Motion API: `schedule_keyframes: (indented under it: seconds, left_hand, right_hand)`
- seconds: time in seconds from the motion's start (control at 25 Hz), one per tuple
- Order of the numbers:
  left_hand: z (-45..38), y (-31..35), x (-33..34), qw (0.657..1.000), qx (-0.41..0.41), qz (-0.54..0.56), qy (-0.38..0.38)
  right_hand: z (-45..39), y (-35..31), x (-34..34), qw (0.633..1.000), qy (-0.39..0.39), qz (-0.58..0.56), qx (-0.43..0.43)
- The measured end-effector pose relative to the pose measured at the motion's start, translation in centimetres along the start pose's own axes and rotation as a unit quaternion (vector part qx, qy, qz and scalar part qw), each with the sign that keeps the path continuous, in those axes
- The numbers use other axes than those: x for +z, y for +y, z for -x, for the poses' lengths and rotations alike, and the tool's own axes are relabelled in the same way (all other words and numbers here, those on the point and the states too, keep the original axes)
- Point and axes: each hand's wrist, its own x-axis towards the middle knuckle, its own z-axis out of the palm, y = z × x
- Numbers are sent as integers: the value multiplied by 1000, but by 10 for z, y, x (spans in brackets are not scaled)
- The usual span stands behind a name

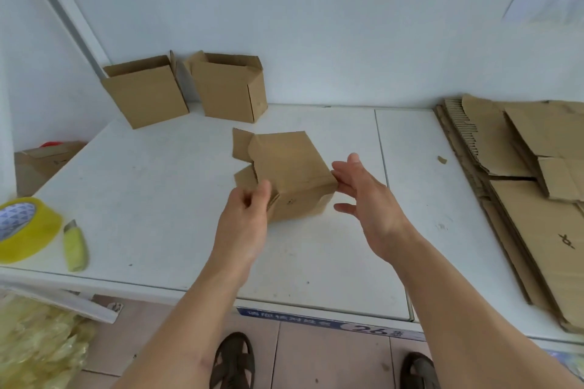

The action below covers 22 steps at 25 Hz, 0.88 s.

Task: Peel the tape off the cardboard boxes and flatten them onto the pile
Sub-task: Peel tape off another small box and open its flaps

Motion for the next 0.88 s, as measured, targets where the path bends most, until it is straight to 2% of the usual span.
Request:
schedule_keyframes:
  seconds: [0.12, 0.24, 0.4, 0.48, 0.6, 0.76, 0.88]
  left_hand:
    - [-8, -12, -3, 994, -39, 87, -51]
    - [-8, -6, 1, 981, -41, 187, -23]
    - [-4, 7, 7, 934, -114, 339, 9]
    - [-3, 8, 11, 923, -149, 355, 6]
    - [1, 4, 22, 952, -157, 261, -34]
    - [3, 3, 35, 990, -95, 39, -97]
    - [-1, -4, 38, 976, -18, -198, -85]
  right_hand:
    - [-4, 1, -1, 1000, 7, -6, 17]
    - [-6, 1, -1, 1000, 22, -3, 20]
    - [-10, 8, -5, 994, 63, -20, 87]
    - [-9, 6, -6, 990, 40, -49, 124]
    - [-5, -1, -5, 989, -3, -88, 121]
    - [1, -4, -6, 991, -29, -21, 126]
    - [3, -11, -8, 989, -10, 7, 146]
